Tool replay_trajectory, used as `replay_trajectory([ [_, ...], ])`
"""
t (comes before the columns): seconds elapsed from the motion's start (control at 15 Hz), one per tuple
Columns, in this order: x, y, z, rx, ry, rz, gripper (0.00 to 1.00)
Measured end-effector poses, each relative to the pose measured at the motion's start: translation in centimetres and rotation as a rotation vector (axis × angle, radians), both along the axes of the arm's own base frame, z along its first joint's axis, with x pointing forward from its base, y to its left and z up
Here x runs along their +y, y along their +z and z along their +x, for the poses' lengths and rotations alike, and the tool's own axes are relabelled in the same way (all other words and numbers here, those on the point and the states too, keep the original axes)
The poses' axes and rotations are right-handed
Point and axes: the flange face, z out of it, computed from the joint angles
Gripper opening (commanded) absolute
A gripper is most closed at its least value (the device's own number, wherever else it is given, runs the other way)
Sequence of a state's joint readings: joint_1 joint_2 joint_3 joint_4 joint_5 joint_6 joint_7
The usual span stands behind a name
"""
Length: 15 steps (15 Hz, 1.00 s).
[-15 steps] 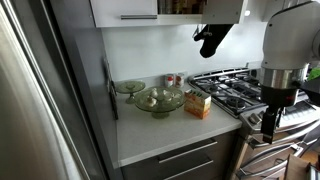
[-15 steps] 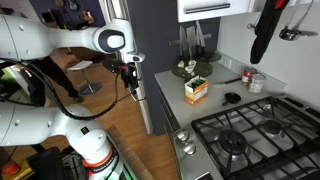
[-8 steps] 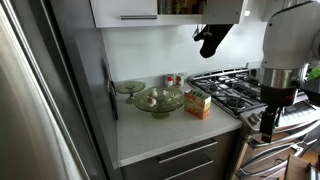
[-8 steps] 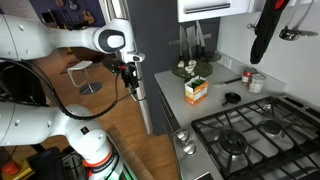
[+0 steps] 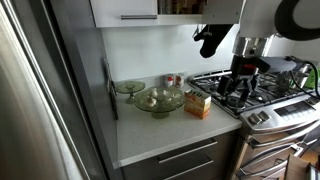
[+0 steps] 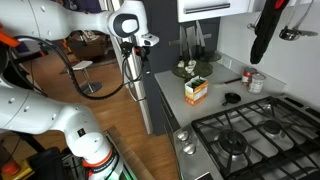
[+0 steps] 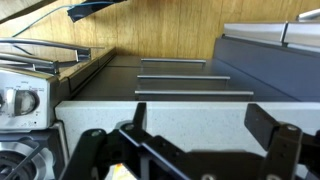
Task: Pick up the green sachet from the open top cabinet and put it in the orange box
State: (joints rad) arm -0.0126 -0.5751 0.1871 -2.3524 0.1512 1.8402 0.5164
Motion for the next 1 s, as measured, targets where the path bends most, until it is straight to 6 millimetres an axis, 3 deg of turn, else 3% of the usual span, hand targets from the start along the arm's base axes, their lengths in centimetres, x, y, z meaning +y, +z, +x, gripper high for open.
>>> replay_trajectory([
  [0.13, -0.1, 0.3, 1.0, 0.0, -0.009, 0.005, 1.0],
  [0.67, 0.0, 0.5, 0.9, -0.021, -0.031, 0.01, 1.0],
  [1.0, 0.9, 4.6, 3.7, -0.173, -0.259, 0.086, 1.0],
])
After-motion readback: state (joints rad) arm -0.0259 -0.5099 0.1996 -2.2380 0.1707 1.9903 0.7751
